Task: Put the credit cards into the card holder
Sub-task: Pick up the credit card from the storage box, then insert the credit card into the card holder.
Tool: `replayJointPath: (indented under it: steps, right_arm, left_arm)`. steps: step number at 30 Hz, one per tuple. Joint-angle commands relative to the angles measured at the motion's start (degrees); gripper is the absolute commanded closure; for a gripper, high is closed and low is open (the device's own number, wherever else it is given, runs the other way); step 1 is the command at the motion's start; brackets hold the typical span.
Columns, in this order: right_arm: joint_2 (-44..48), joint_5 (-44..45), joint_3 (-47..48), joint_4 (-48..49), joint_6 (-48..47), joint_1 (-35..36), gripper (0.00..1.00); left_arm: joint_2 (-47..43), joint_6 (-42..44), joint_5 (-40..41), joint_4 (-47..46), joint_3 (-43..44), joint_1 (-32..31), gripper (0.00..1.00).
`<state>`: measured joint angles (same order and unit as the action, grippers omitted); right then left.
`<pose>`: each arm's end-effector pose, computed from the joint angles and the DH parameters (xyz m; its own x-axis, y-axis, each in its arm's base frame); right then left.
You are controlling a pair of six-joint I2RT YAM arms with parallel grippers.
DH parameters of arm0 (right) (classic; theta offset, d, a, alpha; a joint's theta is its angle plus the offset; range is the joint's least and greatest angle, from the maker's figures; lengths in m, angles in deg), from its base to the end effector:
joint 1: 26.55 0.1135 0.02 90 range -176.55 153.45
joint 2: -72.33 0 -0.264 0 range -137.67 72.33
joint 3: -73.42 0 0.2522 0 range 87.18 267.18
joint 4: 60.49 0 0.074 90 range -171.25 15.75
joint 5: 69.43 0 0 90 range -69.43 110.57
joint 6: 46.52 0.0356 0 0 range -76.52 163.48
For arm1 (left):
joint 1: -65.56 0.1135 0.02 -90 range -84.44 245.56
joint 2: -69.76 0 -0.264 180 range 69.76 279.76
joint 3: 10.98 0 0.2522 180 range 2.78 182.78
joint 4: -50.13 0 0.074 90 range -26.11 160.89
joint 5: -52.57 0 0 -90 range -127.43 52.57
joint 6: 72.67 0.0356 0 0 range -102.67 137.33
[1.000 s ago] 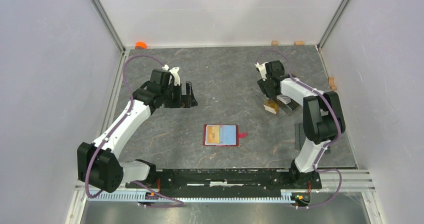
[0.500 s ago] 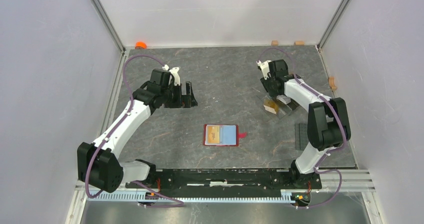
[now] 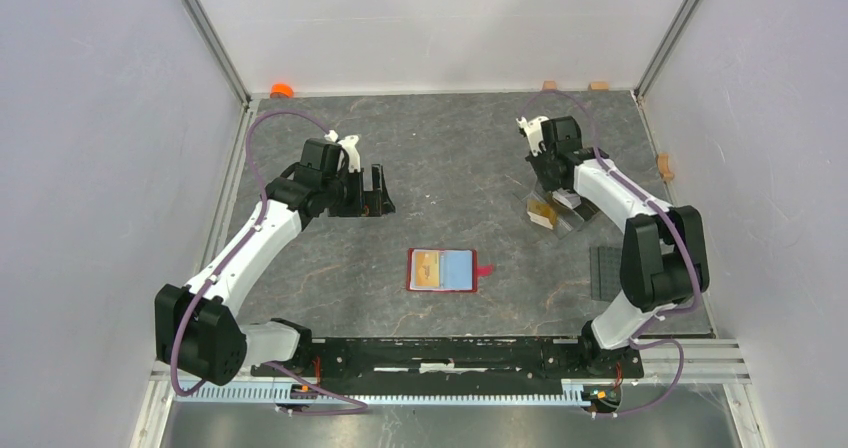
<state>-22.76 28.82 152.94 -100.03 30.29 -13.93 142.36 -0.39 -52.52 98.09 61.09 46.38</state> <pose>0.3415 0.0712 0.2192 -0.7483 -0.3989 -0.5301 -0.3152 0.9168 -0.2451 0.2473 -0.0958 0.2819 -0.8199 -0.0260 -0.5720 0.2421 0.8895 -0.3874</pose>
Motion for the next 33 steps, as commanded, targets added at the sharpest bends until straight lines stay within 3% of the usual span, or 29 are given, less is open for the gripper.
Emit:
replayJointPath:
  steps: [1,8,11,16,21,27,33]
  right_arm:
    - [3.06,0.49,0.0,-3.47,2.33,0.25,0.92]
    - [9.1,5.56,3.37,-5.25,3.74,0.37,1.0]
    - [12.69,3.49,6.25,-6.34,4.7,0.42,1.0]
    - [16.44,-7.73,10.18,-10.71,7.16,2.4,1.0]
    - [18.73,-25.35,6.66,-12.13,9.52,8.26,1.0]
    - [20.33,-47.3,-3.2,-6.75,12.91,18.48,1.0]
    - [21.37,-64.04,-9.63,2.54,19.6,21.25,1.0]
  left_arm:
    - [0.0,3.27,0.23,-0.67,-0.25,0.38,0.0]
    - [-1.16,3.95,-2.93,-2.25,-0.96,0.3,0.01]
    - [-2.55,4.51,-6.82,-4.23,-2.15,0.15,0.05]
    - [-5.95,6.68,-12.53,-7.43,-3.86,-2.99,0.08]
    - [-8.8,10.94,-17.53,-9.17,-5.22,-10.16,0.08]
    - [-10.39,13.16,-23.63,-12.21,-7.72,-18.65,0.07]
    - [-8.7,12.6,-24.77,-12.56,-7.94,-21.74,0.08]
